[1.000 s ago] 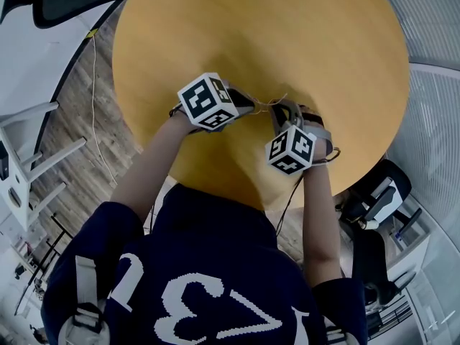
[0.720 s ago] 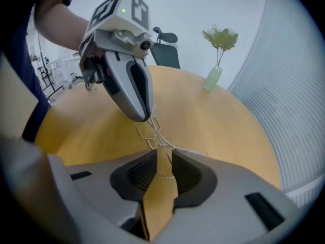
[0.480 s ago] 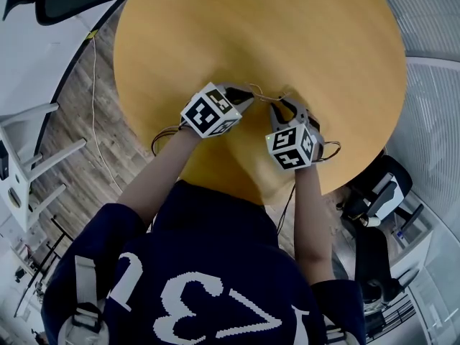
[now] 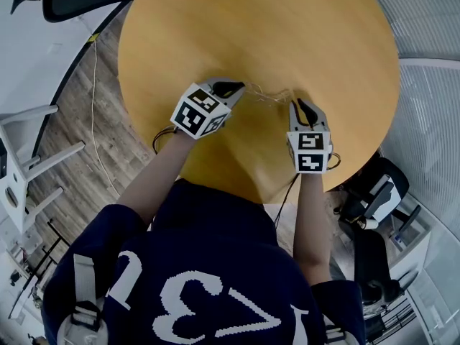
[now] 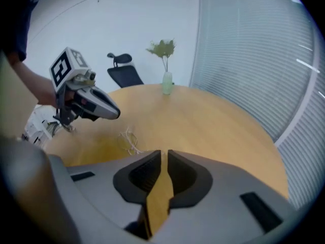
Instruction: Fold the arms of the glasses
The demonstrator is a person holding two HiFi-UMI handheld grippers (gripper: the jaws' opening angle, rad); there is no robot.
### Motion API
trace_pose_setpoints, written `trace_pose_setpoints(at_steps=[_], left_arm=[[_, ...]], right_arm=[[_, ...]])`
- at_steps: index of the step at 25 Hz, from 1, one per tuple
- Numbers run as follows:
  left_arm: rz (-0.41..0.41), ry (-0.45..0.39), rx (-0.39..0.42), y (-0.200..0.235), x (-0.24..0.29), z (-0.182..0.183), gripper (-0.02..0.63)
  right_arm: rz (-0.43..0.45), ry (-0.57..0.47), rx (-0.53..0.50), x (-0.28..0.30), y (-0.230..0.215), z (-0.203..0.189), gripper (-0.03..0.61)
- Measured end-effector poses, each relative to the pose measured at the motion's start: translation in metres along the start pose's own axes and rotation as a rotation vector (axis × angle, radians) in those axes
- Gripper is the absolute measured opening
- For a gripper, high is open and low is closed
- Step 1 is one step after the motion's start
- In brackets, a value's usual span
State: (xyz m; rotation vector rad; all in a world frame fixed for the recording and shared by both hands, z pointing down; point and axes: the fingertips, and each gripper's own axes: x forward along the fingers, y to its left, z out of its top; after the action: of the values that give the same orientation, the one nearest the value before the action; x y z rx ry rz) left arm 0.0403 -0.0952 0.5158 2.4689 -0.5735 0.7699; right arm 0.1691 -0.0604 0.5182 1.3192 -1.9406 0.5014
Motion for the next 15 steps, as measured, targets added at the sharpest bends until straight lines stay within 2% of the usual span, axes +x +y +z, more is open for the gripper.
trace_pose_setpoints(at_steps=[1, 3, 7, 11, 15], left_arm=[[0.012, -0.04, 0.003, 0.001, -0.006, 0.009, 0.021], [0.038, -0.115, 0.016, 0.002, -0.02, 0.027, 0.021], [0.11, -0.244, 0.066, 0.002, -0.051, 0.063, 0.021], [0.229, -0.368, 0.149, 0.0, -0.088, 0.097, 0.021], [0.283, -0.455, 0.185, -0.006, -0.121, 0.121, 0.021]], right_arm=[[-0.014, -0.048, 0.03, -0.007, -0.005, 0.009, 0.047], [-0.029, -0.146, 0.082, -0.021, -0.011, 0.029, 0.035], [-0.055, -0.339, 0.149, -0.057, -0.016, 0.076, 0.029], [-0.114, -0.537, 0.197, -0.103, -0.023, 0.116, 0.028], [-0.14, -0.667, 0.25, -0.141, -0.023, 0.142, 0.028]])
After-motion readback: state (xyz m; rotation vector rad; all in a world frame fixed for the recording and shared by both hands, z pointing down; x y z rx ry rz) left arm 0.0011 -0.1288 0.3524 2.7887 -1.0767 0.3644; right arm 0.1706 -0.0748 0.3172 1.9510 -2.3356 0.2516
